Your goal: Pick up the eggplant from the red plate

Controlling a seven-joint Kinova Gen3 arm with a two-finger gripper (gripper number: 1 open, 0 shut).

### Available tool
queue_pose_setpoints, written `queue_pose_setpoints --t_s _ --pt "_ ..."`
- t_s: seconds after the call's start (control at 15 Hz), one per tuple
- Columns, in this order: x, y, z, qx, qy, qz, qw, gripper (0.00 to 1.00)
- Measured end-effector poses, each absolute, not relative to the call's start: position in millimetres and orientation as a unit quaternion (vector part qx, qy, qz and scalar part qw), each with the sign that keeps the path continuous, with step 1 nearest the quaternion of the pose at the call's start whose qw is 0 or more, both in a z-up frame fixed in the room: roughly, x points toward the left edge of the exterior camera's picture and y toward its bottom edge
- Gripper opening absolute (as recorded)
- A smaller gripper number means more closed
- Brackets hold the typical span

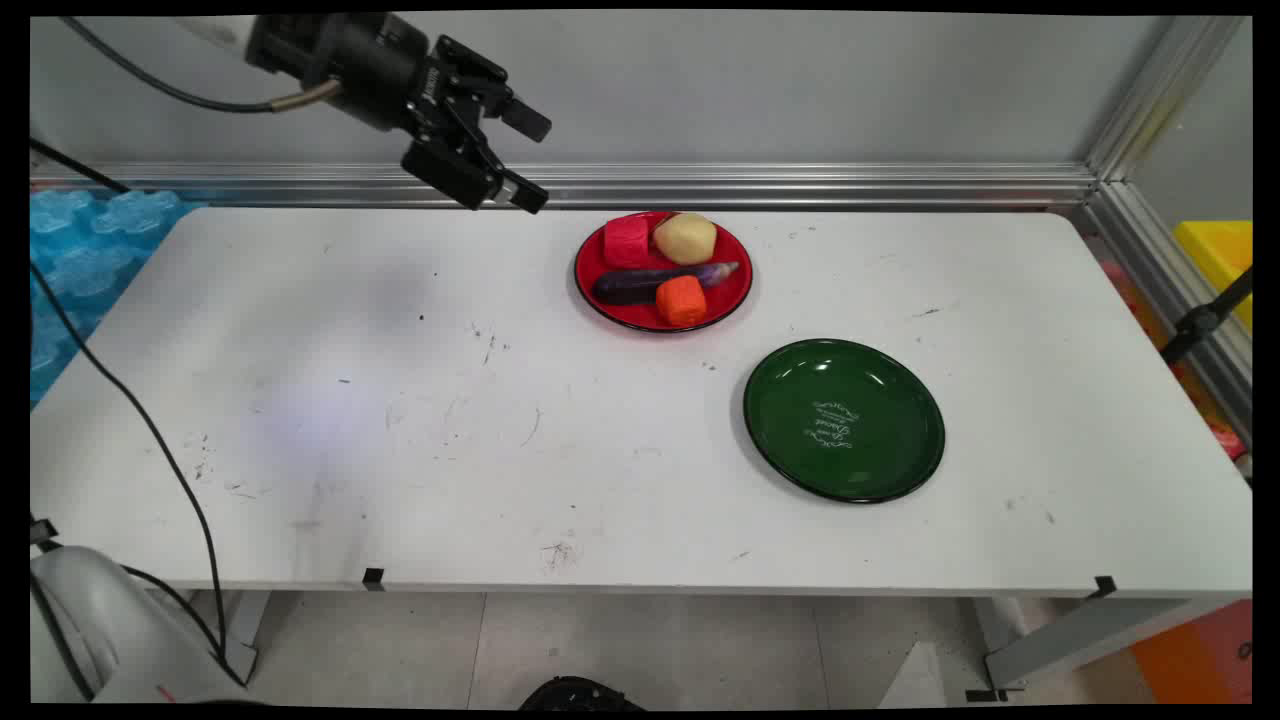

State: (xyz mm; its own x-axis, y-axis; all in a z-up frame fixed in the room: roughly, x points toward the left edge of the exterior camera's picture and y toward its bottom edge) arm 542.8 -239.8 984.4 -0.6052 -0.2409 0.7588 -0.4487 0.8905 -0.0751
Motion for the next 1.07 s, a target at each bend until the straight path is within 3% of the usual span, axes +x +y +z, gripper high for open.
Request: queue_pose_setpoints --t_s 1.07 --pt "503 -344 911 0.246 -0.927 0.166 0.229 1.00"
